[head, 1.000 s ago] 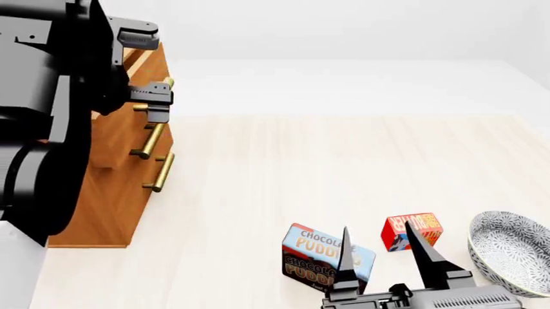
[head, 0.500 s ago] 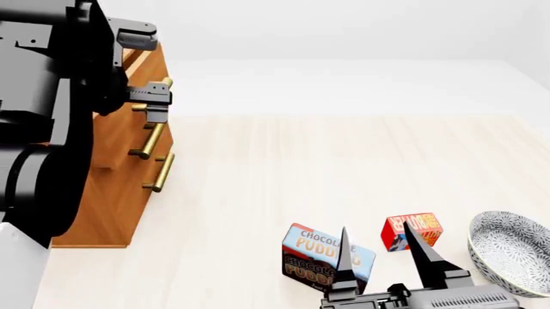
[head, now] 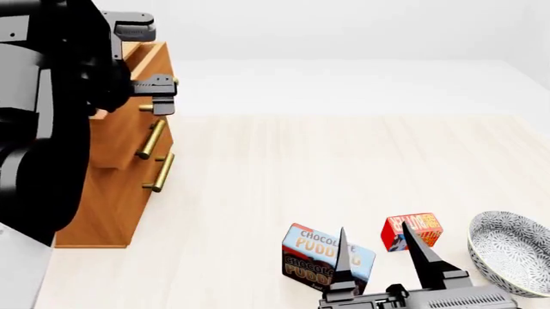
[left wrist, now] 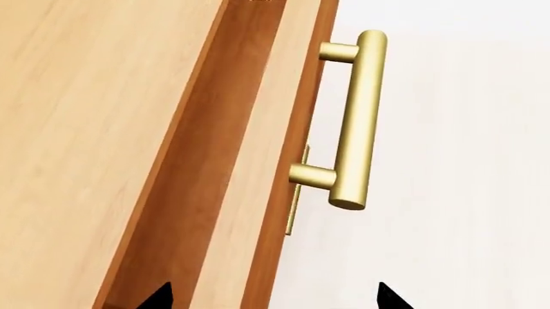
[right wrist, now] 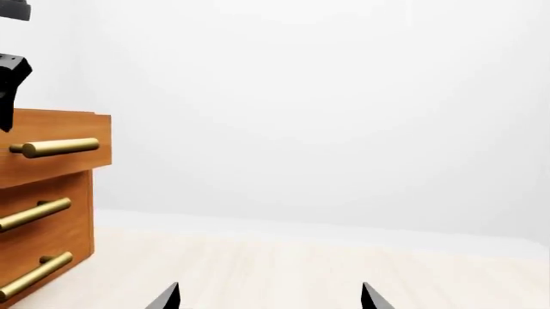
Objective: Put the butter at the back in the top drawer of the cabinet and close it.
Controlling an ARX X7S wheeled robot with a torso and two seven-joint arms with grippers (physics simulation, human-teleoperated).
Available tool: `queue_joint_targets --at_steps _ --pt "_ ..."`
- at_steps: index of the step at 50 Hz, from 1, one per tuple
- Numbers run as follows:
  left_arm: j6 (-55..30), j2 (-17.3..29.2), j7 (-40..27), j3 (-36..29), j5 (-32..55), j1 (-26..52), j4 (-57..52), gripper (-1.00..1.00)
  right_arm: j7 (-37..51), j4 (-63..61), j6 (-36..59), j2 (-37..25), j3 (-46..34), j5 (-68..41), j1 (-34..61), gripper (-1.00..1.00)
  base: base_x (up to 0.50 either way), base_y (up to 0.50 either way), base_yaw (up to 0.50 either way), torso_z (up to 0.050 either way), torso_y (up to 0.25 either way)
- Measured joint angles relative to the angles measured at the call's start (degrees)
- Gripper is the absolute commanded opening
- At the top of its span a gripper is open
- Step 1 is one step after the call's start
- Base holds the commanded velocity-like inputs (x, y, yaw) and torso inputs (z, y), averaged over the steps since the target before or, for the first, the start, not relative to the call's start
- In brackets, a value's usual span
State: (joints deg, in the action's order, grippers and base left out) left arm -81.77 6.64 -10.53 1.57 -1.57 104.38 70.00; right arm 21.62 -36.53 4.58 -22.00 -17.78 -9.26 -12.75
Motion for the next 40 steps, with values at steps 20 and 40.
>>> queue_joint_targets --at_steps 20,40 --pt "-1.78 -1.18 -3.28 5.64 -0.74 -0.87 -3.19 1.00 0.49 -0.32 -0.14 -0.30 -0.27 0.05 -0.18 1.00 0.00 0.00 0.00 0.000 0.000" --pt "-1.96 -3.76 -3.46 4.18 -2.93 -1.45 -3.08 1.00 0.88 -0.63 -0.17 -0.66 -0.45 -0.03 -0.18 1.00 0.00 0.00 0.00 0.000 0.000"
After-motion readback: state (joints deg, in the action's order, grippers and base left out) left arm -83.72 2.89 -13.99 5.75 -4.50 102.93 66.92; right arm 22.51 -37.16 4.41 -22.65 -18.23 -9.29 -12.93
